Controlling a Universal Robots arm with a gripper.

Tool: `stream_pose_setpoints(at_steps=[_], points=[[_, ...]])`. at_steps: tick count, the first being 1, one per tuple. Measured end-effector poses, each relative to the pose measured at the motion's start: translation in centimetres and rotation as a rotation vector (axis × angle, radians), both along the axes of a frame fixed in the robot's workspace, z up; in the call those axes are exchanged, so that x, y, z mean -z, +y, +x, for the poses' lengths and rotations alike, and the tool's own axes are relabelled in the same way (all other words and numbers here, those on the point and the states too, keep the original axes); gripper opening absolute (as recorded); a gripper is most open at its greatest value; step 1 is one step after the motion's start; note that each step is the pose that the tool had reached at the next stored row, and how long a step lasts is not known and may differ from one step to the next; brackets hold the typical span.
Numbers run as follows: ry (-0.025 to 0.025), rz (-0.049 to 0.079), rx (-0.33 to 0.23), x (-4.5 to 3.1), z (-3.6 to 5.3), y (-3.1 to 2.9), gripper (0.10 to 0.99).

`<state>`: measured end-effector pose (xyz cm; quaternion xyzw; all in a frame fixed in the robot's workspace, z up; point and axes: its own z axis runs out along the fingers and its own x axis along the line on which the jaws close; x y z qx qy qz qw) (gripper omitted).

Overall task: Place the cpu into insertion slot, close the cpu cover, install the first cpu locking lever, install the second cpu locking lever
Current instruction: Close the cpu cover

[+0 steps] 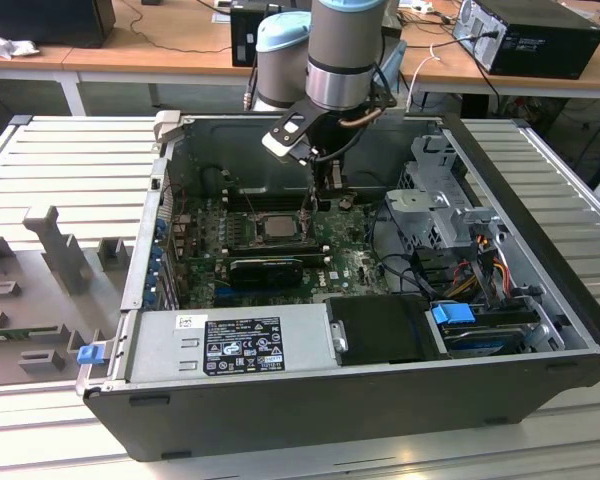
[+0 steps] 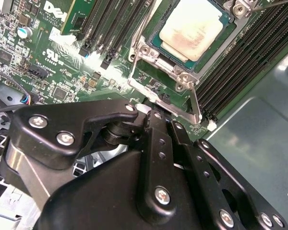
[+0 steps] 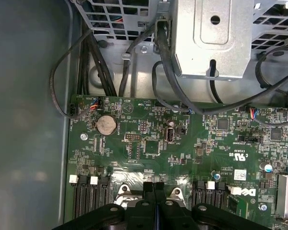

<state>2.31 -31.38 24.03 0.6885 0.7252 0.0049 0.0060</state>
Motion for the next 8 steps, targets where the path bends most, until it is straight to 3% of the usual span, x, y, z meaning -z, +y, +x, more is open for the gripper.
stream_pose_setpoints(at_steps=[8], points=[[0.0, 0.0, 0.0, 0.0, -0.29, 0.0, 0.106]])
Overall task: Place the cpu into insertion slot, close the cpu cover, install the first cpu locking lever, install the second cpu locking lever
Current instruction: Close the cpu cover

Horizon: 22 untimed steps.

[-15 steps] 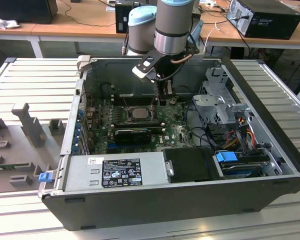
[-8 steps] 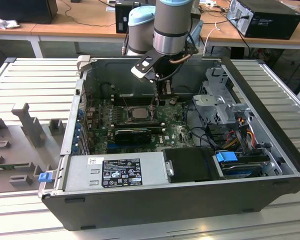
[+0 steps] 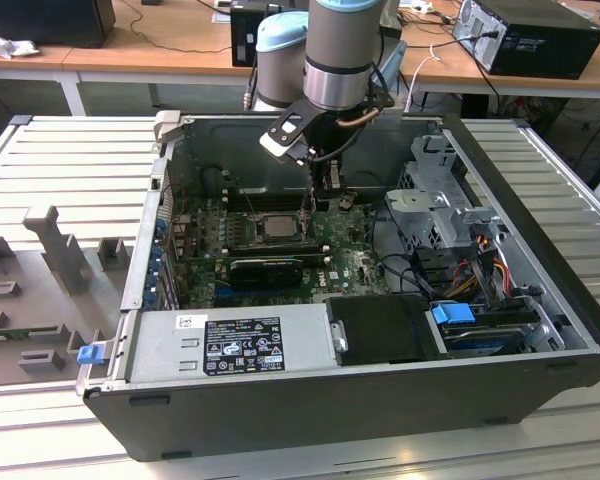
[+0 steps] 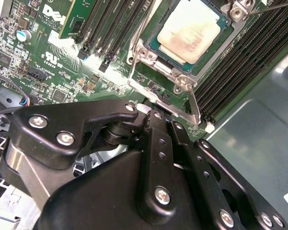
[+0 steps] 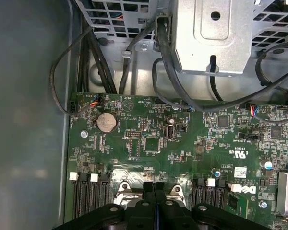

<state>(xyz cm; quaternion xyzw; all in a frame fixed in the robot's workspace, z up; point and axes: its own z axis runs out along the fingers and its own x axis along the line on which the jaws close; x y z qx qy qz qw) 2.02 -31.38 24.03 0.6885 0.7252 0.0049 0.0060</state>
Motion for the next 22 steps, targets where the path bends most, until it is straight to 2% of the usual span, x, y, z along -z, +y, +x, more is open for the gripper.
stream_pose_setpoints(at_steps=[22], points=[[0.0, 0.0, 0.0, 0.0, -0.7, 0.0, 0.106]])
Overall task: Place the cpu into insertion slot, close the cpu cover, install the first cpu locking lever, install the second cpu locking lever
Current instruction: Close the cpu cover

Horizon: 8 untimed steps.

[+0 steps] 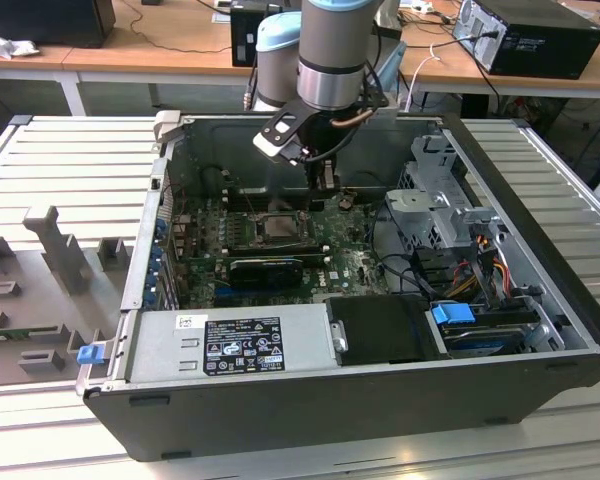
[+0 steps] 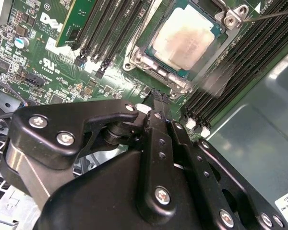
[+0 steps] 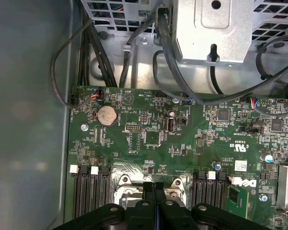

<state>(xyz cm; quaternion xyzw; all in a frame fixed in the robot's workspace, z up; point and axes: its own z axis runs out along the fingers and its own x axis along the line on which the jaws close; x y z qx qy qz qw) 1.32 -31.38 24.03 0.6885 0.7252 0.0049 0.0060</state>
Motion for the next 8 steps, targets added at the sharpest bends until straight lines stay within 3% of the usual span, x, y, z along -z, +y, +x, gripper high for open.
stream_pose_setpoints(at_steps=[8], points=[[0.0, 0.0, 0.0, 0.0, -0.2, 0.0, 0.106]])
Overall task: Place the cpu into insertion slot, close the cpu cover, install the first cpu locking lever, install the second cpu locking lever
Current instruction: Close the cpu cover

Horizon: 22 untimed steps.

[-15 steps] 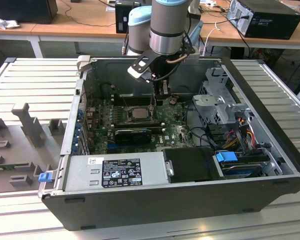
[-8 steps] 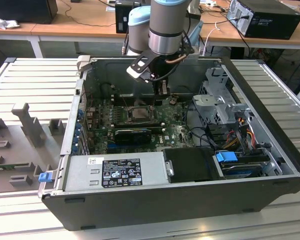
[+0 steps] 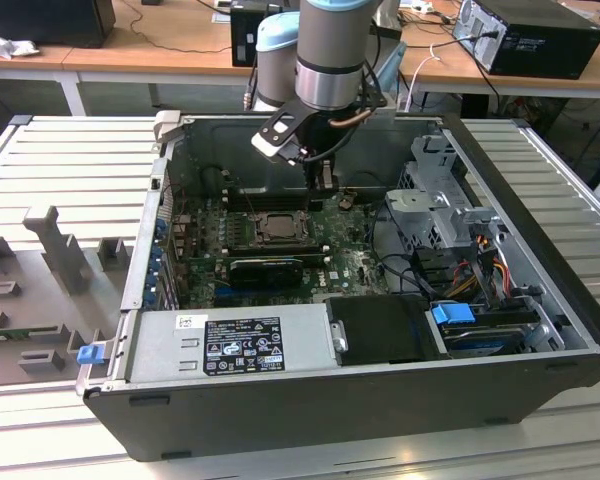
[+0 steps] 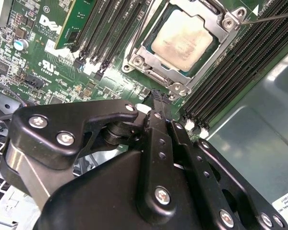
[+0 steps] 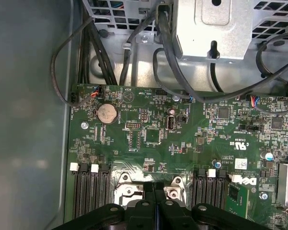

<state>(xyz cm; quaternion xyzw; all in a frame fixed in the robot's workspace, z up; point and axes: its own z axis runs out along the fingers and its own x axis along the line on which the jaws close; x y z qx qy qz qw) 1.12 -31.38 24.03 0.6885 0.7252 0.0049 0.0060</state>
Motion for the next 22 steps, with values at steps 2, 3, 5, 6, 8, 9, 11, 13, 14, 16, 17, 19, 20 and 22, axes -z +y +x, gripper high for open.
stream_pose_setpoints(at_steps=[2, 3, 5, 6, 8, 9, 11, 13, 14, 16, 17, 19, 20, 22], points=[[0.0, 0.0, 0.0, 0.0, -0.04, 0.0, 0.106], [0.0001, 0.0, 0.0, 0.0, -0.05, 0.0, 0.106], [0.0, 0.0, 0.0, 0.0, -0.08, 0.0, 0.106], [0.0, 0.0, 0.0, 0.0, -0.1, 0.0, 0.106], [0.0, 0.0, 0.0, 0.0, -0.13, 0.0, 0.106], [0.0, 0.0, 0.0, 0.0, -0.15, 0.0, 0.106], [0.0, 0.0, 0.0, 0.0, -0.18, 0.0, 0.106], [0.0, 0.0, 0.0, 0.0, -0.24, 0.0, 0.106], [0.0, 0.0, 0.0, 0.0, -0.27, 0.0, 0.106], [0.0, 0.0, 0.0, 0.0, -0.31, 0.0, 0.106], [0.0, 0.0, 0.0, 0.0, -0.33, 0.0, 0.106], [0.0, 0.0, 0.0, 0.0, -0.37, 0.0, 0.106], [0.0, 0.0, 0.0, 0.0, -0.39, 0.0, 0.106], [0.0, 0.0, 0.0, 0.0, -0.44, 0.0, 0.106]])
